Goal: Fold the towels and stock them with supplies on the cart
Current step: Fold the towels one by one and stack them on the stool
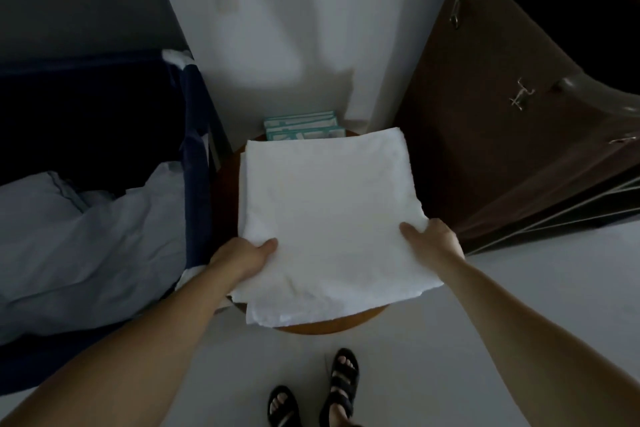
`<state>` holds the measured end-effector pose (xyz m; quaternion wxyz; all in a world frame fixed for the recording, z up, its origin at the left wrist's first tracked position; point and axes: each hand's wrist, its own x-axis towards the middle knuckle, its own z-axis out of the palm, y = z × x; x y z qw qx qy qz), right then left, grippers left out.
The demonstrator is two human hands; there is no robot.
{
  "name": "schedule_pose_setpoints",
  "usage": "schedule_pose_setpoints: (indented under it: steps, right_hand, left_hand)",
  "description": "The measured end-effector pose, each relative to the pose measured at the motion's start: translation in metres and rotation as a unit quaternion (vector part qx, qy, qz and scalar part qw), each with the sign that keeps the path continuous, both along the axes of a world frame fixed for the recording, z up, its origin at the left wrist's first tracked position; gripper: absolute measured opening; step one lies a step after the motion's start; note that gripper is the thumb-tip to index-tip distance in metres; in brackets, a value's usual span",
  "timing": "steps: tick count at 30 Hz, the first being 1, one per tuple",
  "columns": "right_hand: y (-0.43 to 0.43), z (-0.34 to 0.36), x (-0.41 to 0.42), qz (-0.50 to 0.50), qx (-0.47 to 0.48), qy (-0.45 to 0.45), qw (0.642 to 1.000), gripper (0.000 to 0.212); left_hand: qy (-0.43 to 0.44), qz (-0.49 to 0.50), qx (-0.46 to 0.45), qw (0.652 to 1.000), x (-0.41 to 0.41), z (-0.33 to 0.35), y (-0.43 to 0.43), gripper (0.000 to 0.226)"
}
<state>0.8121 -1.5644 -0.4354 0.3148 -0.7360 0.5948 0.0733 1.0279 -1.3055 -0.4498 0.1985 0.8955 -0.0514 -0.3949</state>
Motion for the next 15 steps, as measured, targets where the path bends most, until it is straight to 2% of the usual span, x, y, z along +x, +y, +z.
schedule_pose_setpoints:
  steps: [2, 4, 6, 8, 10, 13, 15]
  right_hand:
    - [-0.013, 0.015, 0.01, 0.038, -0.043, -0.054, 0.997, 0.052]
    - [-0.025, 0.032, 0.022, 0.077, -0.095, -0.115, 0.986, 0.043]
    - [-0.033, 0.045, 0.029, 0.093, -0.138, -0.177, 0.97, 0.036]
    - [-0.035, 0.042, 0.024, 0.078, -0.156, -0.207, 0.963, 0.036]
    - [-0.031, 0.017, 0.006, 0.066, -0.13, -0.166, 0.975, 0.036]
    - [-0.018, -0.032, -0.027, 0.038, -0.048, -0.049, 0.997, 0.047]
    - [-0.015, -0.047, -0.036, 0.022, -0.037, -0.028, 0.999, 0.047]
  left_hand:
    - [-0.005, 0.048, -0.064, 0.997, 0.009, 0.014, -0.009, 0.075]
    - [-0.051, 0.081, -0.116, 0.989, 0.014, 0.025, -0.013, 0.064]
    - [-0.116, 0.089, -0.139, 0.98, 0.011, 0.03, -0.01, 0.051]
    - [-0.153, 0.111, -0.131, 0.973, -0.004, 0.02, 0.001, 0.05]
    - [-0.12, 0.124, -0.104, 0.98, -0.027, -0.005, 0.011, 0.059]
    - [-0.037, 0.137, -0.079, 0.987, -0.058, -0.04, 0.018, 0.069]
    - [-0.028, 0.155, -0.088, 0.984, -0.062, -0.048, 0.016, 0.07]
